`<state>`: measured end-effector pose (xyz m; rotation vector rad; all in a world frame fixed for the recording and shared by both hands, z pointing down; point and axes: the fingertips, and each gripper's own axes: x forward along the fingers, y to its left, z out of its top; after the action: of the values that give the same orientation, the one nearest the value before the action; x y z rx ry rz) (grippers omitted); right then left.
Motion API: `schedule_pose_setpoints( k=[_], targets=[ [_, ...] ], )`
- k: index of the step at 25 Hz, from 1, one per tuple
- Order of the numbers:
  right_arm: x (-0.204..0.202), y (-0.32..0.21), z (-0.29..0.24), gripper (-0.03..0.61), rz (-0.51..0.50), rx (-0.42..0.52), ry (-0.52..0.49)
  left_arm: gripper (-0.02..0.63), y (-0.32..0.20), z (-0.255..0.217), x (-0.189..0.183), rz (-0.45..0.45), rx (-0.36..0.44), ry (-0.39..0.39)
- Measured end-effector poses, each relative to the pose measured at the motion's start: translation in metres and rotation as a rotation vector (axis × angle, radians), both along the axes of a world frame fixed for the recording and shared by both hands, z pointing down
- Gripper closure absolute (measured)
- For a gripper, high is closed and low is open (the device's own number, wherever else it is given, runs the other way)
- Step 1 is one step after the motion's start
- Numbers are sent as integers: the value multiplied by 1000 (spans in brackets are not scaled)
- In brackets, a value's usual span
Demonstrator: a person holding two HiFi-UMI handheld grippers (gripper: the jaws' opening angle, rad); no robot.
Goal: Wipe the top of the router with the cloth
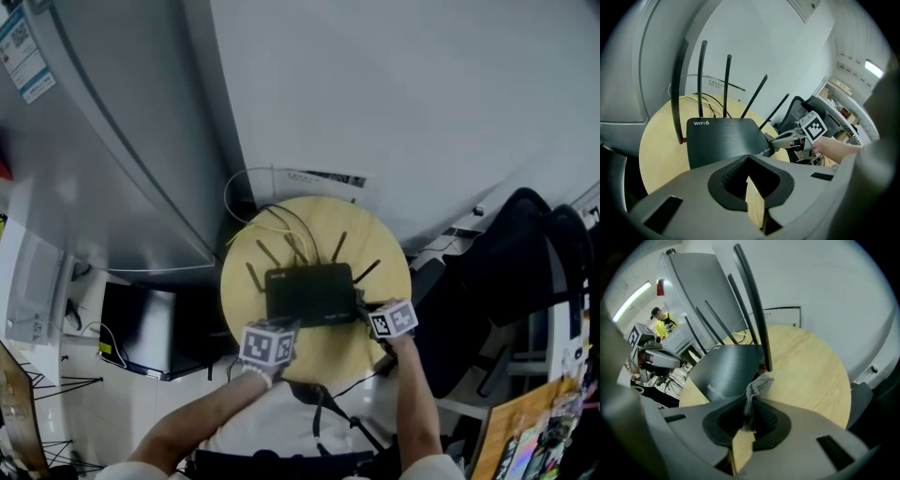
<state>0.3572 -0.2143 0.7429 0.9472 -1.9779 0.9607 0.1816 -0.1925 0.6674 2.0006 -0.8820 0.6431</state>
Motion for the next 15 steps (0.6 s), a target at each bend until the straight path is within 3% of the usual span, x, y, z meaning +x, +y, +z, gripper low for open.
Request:
schedule_pose_setpoints(
  k=[10,15],
  targets=[
    [-10,47,-2,538,46,2,-40,615,10,-2,2,44,-5,16],
    [-14,51,-3,540,144,29,-72,615,19,-4,-5,40,-5,25]
  ],
)
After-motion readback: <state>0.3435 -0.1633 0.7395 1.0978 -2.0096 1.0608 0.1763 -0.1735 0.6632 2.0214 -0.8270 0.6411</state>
